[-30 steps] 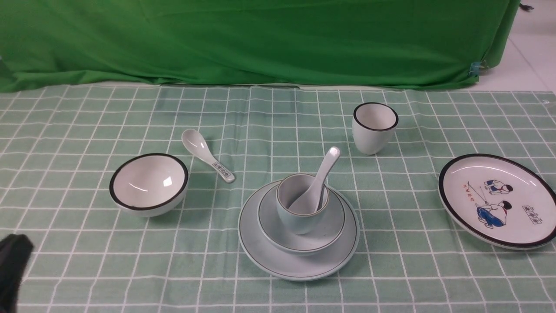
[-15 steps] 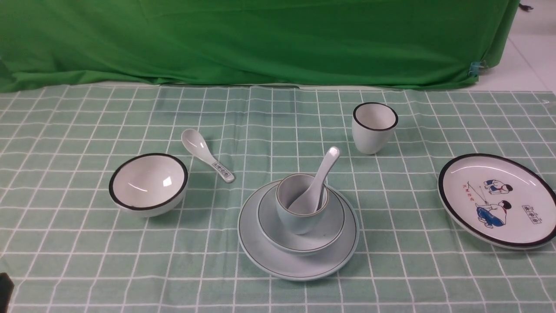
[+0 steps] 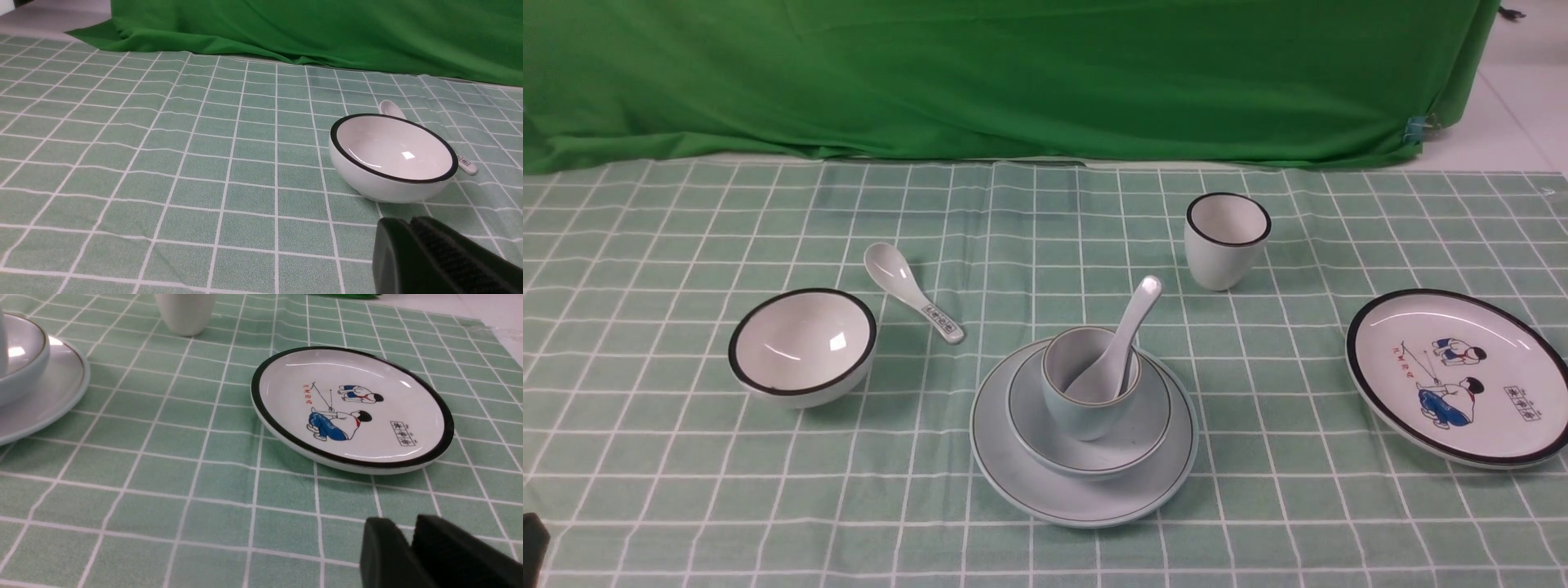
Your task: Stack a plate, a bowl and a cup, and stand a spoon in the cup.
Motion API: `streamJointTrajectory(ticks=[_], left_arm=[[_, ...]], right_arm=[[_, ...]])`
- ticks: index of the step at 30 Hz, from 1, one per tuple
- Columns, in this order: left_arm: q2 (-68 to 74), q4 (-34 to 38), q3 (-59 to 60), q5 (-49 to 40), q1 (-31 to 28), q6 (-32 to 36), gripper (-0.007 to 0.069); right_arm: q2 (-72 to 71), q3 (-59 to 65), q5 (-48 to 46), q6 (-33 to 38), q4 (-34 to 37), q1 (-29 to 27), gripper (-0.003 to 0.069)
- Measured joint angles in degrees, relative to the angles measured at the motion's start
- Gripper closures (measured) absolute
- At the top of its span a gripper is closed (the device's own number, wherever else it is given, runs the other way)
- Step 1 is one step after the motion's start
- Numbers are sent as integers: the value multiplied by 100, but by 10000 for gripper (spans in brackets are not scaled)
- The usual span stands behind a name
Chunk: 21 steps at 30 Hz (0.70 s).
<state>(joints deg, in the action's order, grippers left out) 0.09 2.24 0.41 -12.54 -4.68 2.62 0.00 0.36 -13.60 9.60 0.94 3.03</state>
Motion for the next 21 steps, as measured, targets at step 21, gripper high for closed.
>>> streamJointTrajectory(ticks=[21], left_arm=[[0, 0, 0, -17, 0, 45, 612]], right_arm=[[0, 0, -6, 0, 0, 0, 462]])
